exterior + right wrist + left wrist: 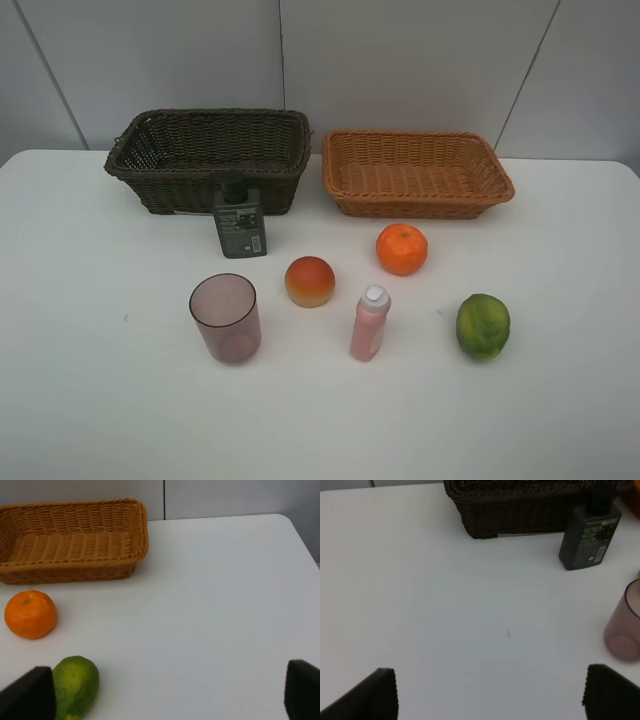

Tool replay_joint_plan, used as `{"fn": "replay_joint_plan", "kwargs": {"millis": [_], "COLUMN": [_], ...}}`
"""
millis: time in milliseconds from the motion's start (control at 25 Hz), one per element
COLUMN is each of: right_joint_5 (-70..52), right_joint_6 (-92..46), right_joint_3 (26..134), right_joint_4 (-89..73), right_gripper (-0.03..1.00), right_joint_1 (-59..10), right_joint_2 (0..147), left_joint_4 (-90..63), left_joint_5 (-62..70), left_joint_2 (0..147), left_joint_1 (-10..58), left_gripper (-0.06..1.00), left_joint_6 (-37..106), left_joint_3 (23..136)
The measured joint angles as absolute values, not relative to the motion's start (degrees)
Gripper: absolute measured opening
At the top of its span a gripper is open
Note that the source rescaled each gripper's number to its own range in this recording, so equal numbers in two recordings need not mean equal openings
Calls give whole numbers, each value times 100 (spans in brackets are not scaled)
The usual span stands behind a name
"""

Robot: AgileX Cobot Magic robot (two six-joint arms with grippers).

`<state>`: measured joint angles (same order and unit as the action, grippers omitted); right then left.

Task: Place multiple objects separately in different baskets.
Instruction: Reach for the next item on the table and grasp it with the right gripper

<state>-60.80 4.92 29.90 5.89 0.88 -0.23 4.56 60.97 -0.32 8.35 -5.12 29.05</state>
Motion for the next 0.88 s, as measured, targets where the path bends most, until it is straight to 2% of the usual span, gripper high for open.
{"fn": "replay_joint_plan", "kwargs": {"millis": [880], "right_joint_5": [-6080], "right_joint_6": [492], "right_joint_3": [2990], "right_joint_4": [589], "right_gripper": [98], "right_joint_1": [88], "right_joint_2": [-23], "left_joint_4": [456], "left_joint_5": [6097], "left_joint_2": [-32], "left_joint_1": [835], "left_gripper": [96], "left_joint_6": [-512], "left_joint_3": [2905]}}
